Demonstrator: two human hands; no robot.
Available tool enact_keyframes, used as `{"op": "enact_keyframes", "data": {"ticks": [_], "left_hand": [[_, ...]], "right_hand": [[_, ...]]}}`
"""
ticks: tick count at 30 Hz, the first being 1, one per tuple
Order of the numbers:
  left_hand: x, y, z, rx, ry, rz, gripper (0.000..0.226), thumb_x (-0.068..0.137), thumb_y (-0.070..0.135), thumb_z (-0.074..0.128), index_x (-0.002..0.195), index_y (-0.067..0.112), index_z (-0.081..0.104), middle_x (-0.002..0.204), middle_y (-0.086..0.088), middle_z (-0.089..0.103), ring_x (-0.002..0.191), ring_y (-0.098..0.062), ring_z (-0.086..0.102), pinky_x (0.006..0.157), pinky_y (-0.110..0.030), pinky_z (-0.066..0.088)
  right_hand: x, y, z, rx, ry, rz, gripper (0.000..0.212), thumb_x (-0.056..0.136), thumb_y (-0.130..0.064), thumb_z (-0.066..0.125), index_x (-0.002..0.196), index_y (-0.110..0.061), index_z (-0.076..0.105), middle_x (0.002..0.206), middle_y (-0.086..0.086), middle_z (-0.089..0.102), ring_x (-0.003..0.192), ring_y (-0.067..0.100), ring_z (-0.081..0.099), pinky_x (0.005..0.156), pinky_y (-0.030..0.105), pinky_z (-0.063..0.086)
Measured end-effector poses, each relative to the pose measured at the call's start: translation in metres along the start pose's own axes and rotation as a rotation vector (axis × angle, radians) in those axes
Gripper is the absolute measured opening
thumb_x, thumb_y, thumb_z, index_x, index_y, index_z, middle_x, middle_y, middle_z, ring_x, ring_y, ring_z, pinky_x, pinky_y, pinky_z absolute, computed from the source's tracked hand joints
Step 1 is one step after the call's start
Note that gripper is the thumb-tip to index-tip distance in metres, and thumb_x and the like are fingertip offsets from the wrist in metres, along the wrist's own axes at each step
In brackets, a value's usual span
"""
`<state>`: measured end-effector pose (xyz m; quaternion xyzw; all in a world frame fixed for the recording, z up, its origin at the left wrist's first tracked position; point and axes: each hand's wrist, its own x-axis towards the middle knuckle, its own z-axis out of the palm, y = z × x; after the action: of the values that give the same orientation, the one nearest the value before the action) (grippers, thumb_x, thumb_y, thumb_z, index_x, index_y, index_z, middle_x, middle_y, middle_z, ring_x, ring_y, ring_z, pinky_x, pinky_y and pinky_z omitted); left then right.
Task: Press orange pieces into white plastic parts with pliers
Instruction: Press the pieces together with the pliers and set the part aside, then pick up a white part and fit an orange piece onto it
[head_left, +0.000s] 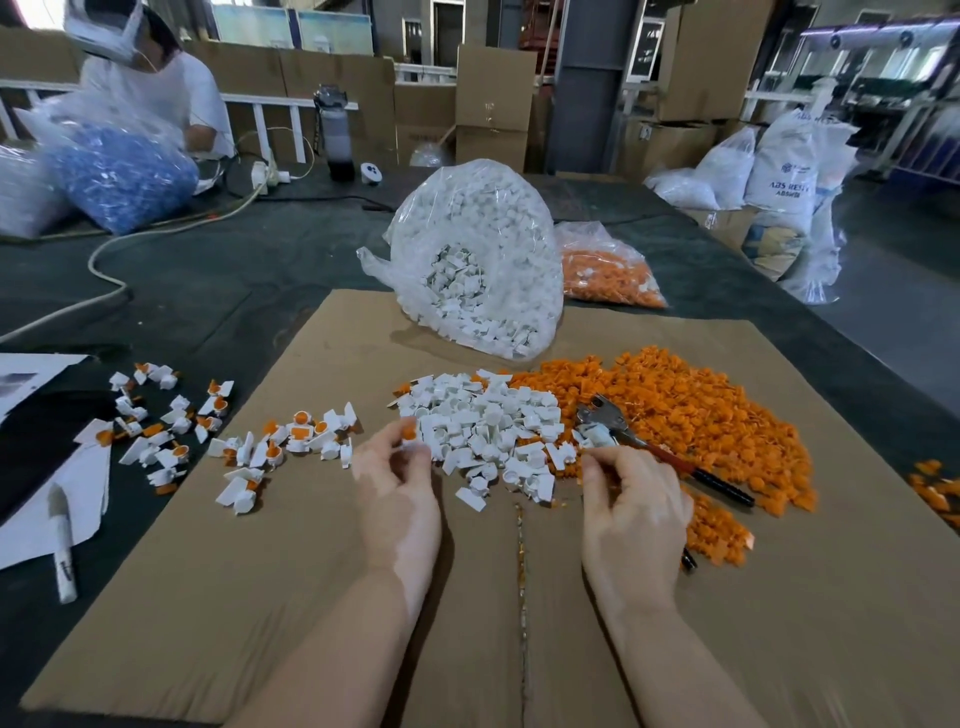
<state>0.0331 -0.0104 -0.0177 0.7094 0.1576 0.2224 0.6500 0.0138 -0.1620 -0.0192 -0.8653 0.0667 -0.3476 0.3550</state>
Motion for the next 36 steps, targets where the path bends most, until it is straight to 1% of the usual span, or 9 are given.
{"op": "enact_keyframes", "data": {"ticks": [4, 11, 17, 20, 23, 26, 28, 32, 36], "left_hand": [[0.003, 0.002, 0.003, -0.024, 0.048, -0.104, 0.051, 0.093, 0.007, 0.052, 0.141, 0.011, 0.035, 0.123, -0.001, 0.029, 0.098, -0.006, 0.051, 0.068, 0.007, 0.029], [0.017, 0.001, -0.004, 0.116, 0.002, -0.209, 0.066, 0.092, 0.013, 0.056, 0.147, 0.009, 0.02, 0.149, -0.006, 0.014, 0.127, -0.019, 0.039, 0.095, -0.019, 0.028], [0.015, 0.001, -0.01, 0.333, -0.053, -0.109, 0.059, 0.094, 0.01, 0.049, 0.146, 0.009, 0.022, 0.157, -0.003, 0.003, 0.132, -0.023, 0.031, 0.098, -0.018, 0.022], [0.011, -0.005, -0.009, 0.41, -0.063, -0.011, 0.061, 0.093, 0.01, 0.05, 0.147, 0.015, 0.023, 0.158, -0.003, -0.005, 0.144, -0.018, 0.006, 0.112, -0.026, 0.01], [0.008, -0.013, -0.009, 0.472, -0.015, 0.133, 0.05, 0.087, 0.009, 0.061, 0.133, 0.021, 0.049, 0.155, -0.004, 0.015, 0.142, -0.013, 0.004, 0.115, -0.037, 0.008], [0.003, -0.015, -0.008, 0.511, -0.006, 0.27, 0.012, 0.079, 0.021, 0.071, 0.088, 0.029, 0.068, 0.108, 0.009, 0.048, 0.112, -0.011, 0.03, 0.103, -0.037, 0.028], [0.001, -0.013, -0.007, 0.623, -0.066, 0.319, 0.009, 0.075, 0.041, 0.072, 0.074, 0.035, 0.066, 0.087, 0.02, 0.042, 0.09, -0.002, 0.026, 0.084, -0.024, 0.015], [0.0, -0.014, -0.003, 0.885, -0.231, 0.364, 0.036, 0.073, 0.064, 0.061, 0.095, 0.036, 0.068, 0.091, 0.019, 0.037, 0.093, -0.002, 0.025, 0.072, -0.022, 0.007], [0.001, -0.012, -0.003, 0.802, -0.278, 0.377, 0.023, 0.079, 0.049, 0.066, 0.097, 0.035, 0.064, 0.093, 0.018, 0.039, 0.092, -0.003, 0.025, 0.074, -0.021, 0.011]], "right_hand": [[0.004, 0.004, -0.002, -0.144, 0.084, 0.164, 0.012, 0.088, -0.011, 0.06, 0.096, -0.016, 0.069, 0.097, -0.001, 0.066, 0.097, 0.024, 0.05, 0.086, 0.036, 0.024], [0.003, 0.006, 0.003, -0.354, -0.003, 0.169, 0.017, 0.089, -0.012, 0.058, 0.101, -0.016, 0.07, 0.104, 0.003, 0.064, 0.102, 0.026, 0.048, 0.085, 0.039, 0.023], [0.004, 0.002, 0.004, -0.56, -0.143, 0.153, 0.021, 0.088, -0.035, 0.058, 0.102, -0.023, 0.069, 0.11, -0.002, 0.056, 0.105, 0.021, 0.041, 0.085, 0.038, 0.02], [0.004, 0.002, 0.004, -0.619, -0.195, 0.137, 0.027, 0.09, -0.043, 0.053, 0.109, -0.029, 0.065, 0.113, -0.004, 0.049, 0.107, 0.019, 0.036, 0.087, 0.037, 0.019], [0.005, 0.003, 0.005, -0.618, -0.192, 0.127, 0.025, 0.09, -0.04, 0.055, 0.11, -0.029, 0.064, 0.114, -0.003, 0.048, 0.108, 0.019, 0.035, 0.087, 0.037, 0.018], [0.005, 0.004, 0.006, -0.615, -0.198, 0.138, 0.025, 0.09, -0.039, 0.055, 0.11, -0.027, 0.063, 0.114, -0.002, 0.049, 0.109, 0.02, 0.036, 0.088, 0.037, 0.018], [0.005, 0.005, 0.006, -0.61, -0.205, 0.139, 0.025, 0.09, -0.039, 0.055, 0.111, -0.027, 0.061, 0.115, -0.002, 0.049, 0.11, 0.019, 0.036, 0.088, 0.037, 0.017], [0.003, 0.004, 0.007, -0.549, -0.175, 0.079, 0.019, 0.083, -0.024, 0.067, 0.101, -0.017, 0.065, 0.106, 0.005, 0.058, 0.104, 0.027, 0.045, 0.088, 0.039, 0.018], [0.001, 0.001, 0.009, -0.386, -0.058, -0.075, 0.022, 0.066, -0.004, 0.081, 0.08, -0.008, 0.064, 0.074, 0.007, 0.064, 0.078, 0.033, 0.058, 0.081, 0.041, 0.027]]}}
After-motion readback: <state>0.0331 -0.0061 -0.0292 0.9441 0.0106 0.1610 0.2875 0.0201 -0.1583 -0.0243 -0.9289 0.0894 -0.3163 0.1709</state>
